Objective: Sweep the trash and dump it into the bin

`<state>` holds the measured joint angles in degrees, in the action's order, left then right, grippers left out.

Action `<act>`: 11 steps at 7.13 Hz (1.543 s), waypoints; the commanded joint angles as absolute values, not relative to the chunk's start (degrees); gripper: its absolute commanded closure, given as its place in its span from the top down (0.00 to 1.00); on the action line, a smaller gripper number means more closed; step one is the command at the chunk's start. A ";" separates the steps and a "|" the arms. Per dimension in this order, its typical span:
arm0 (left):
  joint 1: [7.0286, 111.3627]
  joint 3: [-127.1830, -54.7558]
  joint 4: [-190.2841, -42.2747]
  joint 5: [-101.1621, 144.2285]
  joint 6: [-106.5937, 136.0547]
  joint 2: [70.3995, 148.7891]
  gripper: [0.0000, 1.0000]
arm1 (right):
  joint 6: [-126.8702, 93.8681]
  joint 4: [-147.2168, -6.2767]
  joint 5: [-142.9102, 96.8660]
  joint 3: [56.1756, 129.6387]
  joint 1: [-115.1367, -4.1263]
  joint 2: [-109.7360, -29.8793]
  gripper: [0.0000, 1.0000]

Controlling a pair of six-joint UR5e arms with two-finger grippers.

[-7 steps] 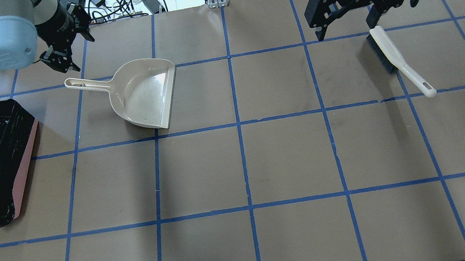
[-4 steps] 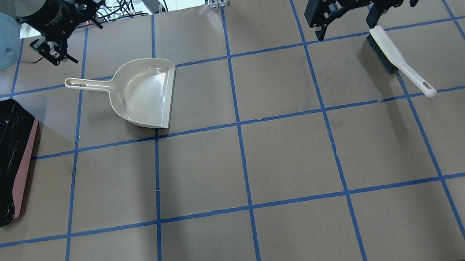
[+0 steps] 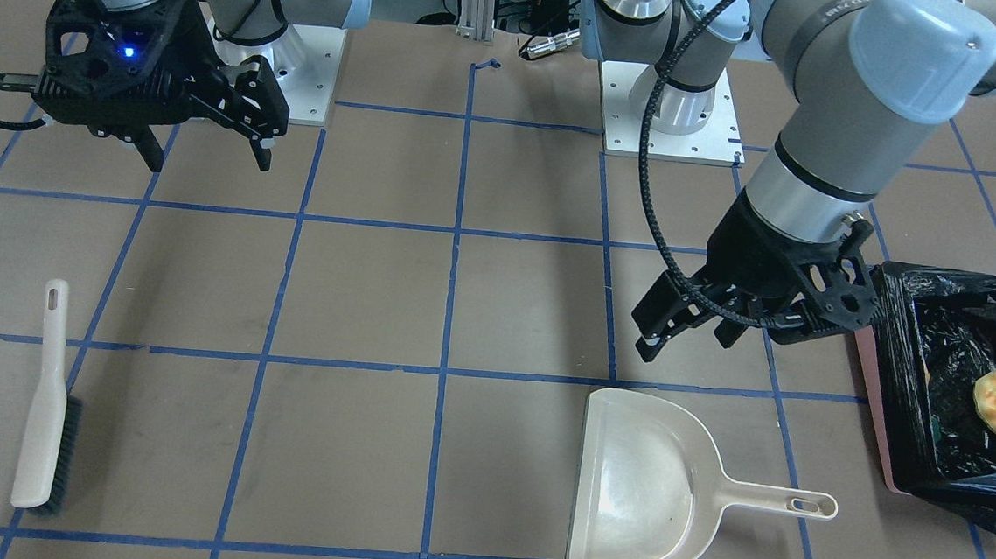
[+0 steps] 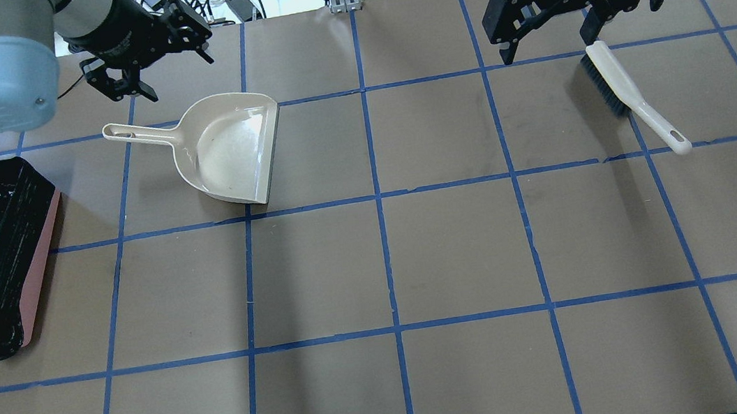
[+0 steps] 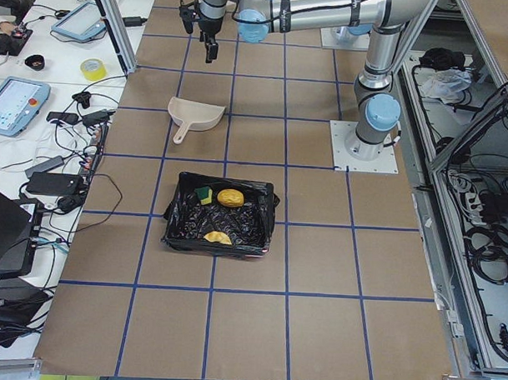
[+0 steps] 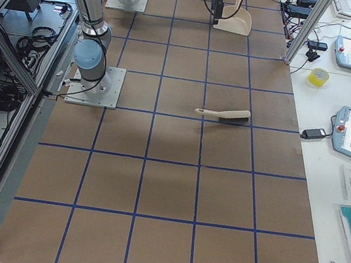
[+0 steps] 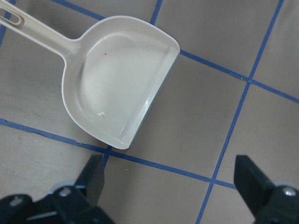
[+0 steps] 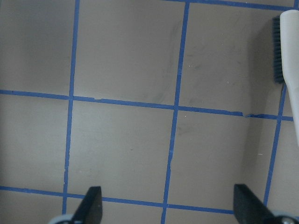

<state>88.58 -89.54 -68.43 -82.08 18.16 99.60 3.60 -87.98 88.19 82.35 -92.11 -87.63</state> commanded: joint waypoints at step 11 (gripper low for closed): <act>89.74 -92.11 -83.84 -92.20 -1.67 88.16 1.00 | 3.60 -87.98 88.15 82.35 -92.11 -87.63 1.00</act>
<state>89.73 -91.97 -83.38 -92.15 -1.74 88.47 3.60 -87.98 88.15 82.35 -92.11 -87.63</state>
